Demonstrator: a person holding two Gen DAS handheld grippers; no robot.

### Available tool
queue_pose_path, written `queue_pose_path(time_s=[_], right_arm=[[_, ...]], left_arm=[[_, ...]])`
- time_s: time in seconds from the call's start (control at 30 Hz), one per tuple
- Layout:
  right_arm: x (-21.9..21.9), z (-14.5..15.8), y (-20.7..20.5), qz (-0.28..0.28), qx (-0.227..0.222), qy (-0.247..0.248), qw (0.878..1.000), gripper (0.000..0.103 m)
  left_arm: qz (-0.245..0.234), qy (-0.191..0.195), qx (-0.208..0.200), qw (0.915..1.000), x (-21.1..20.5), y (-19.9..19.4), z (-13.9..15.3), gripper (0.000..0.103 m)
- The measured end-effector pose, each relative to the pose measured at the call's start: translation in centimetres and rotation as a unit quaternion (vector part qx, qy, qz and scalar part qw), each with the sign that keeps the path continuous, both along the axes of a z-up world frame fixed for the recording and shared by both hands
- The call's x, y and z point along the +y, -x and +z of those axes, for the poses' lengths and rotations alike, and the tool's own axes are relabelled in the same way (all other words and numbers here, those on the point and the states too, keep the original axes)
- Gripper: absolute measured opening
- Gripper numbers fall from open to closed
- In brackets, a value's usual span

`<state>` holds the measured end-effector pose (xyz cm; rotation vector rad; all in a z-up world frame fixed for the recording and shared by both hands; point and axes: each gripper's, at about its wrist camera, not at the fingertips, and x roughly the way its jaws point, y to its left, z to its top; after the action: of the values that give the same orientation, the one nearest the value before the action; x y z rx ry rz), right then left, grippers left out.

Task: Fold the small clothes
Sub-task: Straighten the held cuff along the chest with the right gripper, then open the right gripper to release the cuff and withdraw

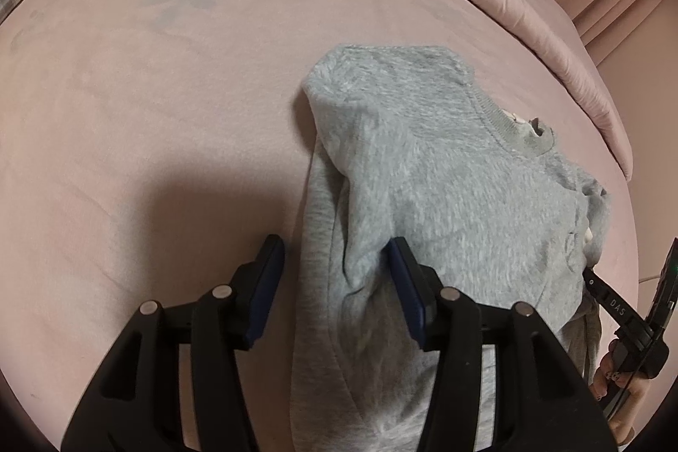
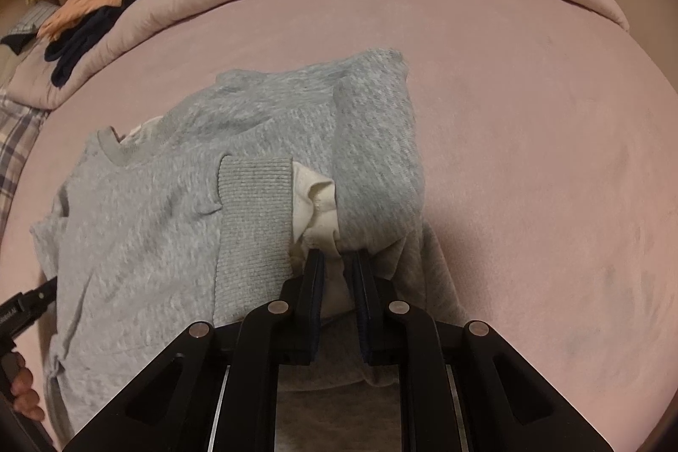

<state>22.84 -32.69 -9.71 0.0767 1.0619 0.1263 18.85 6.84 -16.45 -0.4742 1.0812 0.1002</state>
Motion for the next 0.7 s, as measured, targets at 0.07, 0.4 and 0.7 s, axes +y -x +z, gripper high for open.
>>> queue_pose_path(time_s=[0.07,0.4,0.7], right_arm=[[0.5,-0.1,-0.1,0.001,-0.004,0.006,1.000,0.014],[0.5,0.1,0.0,0.002,-0.005,0.005,1.000,0.014],[-0.5,2.6,3.4,-0.001,-0.039,0.005,0.999,0.037]], left_arm=[[0.002,0.005,-0.001,1.0000,0.1,0.0,0.0,0.052],[-0.006,0.008,-0.004,0.9999,0.0,0.7,0.5,0.053],[-0.016,0.006,-0.008,0.9998,-1.0,4.8,2.8,0.072]])
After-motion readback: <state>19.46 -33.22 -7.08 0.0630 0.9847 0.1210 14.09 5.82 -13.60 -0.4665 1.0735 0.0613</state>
